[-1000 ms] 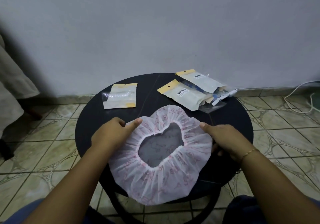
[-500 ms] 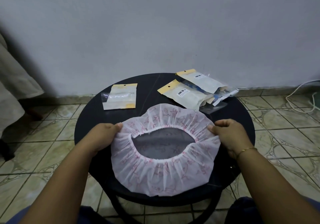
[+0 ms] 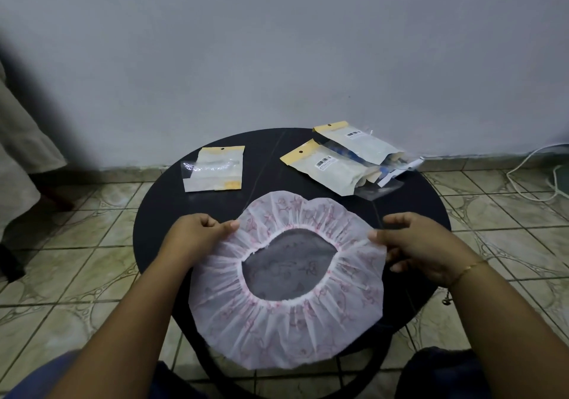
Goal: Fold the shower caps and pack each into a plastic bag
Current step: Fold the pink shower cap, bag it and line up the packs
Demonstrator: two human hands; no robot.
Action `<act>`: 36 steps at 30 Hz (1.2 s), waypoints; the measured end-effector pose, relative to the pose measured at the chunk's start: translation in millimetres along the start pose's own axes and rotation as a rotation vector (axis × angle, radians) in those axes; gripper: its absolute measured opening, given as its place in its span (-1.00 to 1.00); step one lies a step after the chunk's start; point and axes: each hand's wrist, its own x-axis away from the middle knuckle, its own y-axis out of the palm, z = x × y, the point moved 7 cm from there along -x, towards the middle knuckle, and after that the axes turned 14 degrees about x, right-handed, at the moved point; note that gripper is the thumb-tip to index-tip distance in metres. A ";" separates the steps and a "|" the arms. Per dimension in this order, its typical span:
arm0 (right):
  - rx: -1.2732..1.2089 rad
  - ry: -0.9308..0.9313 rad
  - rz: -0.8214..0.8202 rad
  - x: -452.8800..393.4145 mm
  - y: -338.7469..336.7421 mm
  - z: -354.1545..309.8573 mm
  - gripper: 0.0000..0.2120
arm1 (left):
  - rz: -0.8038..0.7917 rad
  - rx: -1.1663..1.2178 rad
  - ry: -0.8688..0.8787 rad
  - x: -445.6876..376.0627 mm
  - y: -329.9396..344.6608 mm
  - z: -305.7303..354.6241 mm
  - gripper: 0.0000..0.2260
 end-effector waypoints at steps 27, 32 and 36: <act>0.392 0.014 -0.138 16.2 18.9 -2.9 -0.47 | 0.083 -0.143 0.004 6.1 -11.9 2.6 -0.50; 0.155 -0.007 -0.035 5.7 14.0 0.7 -0.78 | 0.144 -0.027 -0.017 1.9 -24.4 -0.2 -0.59; 0.037 0.042 0.050 0.5 3.8 4.5 -0.81 | 0.090 -0.147 -0.042 1.6 -22.2 -1.0 -0.62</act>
